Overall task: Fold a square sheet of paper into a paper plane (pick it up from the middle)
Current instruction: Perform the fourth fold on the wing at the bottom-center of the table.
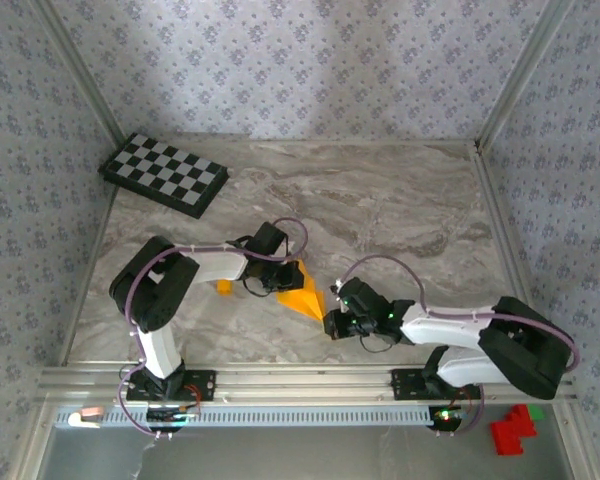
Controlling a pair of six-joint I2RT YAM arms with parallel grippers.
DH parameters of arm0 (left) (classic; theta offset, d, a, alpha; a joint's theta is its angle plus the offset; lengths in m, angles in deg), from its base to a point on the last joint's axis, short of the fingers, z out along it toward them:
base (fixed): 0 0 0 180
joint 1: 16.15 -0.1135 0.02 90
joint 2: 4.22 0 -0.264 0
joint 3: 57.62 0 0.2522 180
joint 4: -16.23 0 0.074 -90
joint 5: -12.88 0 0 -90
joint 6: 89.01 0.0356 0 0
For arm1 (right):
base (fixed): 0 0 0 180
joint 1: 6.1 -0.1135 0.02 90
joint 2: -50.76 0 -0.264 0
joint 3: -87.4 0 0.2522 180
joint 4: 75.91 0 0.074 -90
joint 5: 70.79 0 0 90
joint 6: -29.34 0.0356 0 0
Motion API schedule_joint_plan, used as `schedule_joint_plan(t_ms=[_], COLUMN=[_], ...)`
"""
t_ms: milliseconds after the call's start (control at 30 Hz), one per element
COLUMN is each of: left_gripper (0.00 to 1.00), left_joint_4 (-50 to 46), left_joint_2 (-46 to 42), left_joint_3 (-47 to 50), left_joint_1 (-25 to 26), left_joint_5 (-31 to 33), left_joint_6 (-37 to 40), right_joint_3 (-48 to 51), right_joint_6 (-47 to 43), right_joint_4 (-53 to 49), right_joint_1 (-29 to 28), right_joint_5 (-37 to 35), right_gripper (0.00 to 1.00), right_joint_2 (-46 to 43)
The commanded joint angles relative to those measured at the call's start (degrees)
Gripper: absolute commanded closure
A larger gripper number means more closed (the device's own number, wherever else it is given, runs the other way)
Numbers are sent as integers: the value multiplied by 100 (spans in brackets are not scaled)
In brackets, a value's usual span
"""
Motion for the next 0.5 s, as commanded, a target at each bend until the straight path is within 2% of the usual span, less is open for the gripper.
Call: schedule_joint_plan(t_ms=[0, 233, 467], left_gripper=[91, 91, 91], left_joint_4=[-447, -408, -403], left_joint_2=[383, 400, 409], left_joint_3=[117, 121, 93], left_joint_1=[-88, -79, -53], left_joint_5=[832, 796, 760], left_joint_6=[165, 165, 145], right_joint_3=[40, -477, -1035], right_joint_6=[-92, -358, -510], right_joint_4=[-948, -1116, -265], right_joint_1=[-17, 259, 419], right_joint_5=[33, 80, 378], right_gripper=[92, 92, 90], right_joint_2=[-296, -928, 94])
